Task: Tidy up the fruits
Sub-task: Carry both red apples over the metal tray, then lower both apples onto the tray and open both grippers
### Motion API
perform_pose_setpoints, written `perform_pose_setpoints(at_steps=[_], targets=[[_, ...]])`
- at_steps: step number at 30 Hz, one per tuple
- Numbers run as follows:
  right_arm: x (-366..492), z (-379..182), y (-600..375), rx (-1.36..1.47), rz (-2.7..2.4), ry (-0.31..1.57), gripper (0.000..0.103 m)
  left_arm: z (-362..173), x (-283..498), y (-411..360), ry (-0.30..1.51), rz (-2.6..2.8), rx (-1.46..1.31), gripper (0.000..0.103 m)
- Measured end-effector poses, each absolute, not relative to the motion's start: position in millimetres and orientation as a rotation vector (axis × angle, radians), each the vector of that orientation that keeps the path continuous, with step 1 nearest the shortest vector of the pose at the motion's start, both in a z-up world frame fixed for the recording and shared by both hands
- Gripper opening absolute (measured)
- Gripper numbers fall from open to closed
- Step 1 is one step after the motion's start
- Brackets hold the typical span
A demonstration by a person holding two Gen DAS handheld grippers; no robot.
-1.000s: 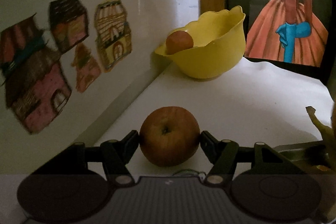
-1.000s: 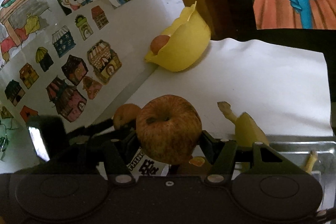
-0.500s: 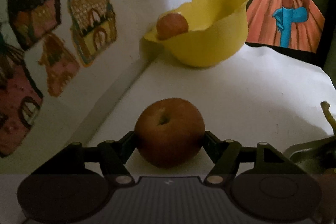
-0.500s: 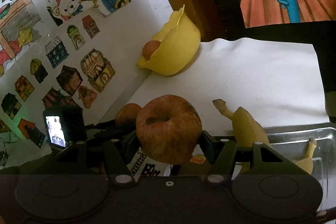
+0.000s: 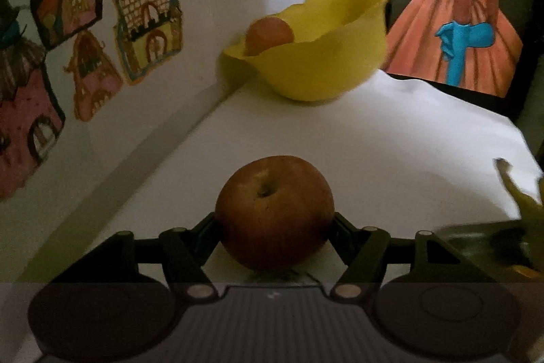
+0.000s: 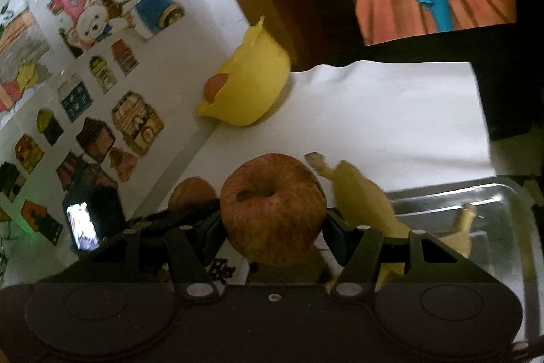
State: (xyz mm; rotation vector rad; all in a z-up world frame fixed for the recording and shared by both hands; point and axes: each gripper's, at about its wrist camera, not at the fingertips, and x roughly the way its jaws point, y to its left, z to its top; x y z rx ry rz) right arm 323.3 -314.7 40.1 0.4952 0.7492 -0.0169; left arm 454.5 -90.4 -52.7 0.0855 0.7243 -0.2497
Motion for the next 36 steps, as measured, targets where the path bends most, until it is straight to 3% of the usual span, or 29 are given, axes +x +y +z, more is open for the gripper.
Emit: perform_pose_setpoints(at_steps=[19, 36], targets=[[263, 28, -366, 0.510, -0.196, 0.794, 0.063, 12, 363, -128, 0.631, -0.441, 0.008, 0.072], [230, 9, -407, 0.432, -0.207, 0.868, 0.063, 1, 288, -199, 0.722, -0.593, 0.048, 0.072]])
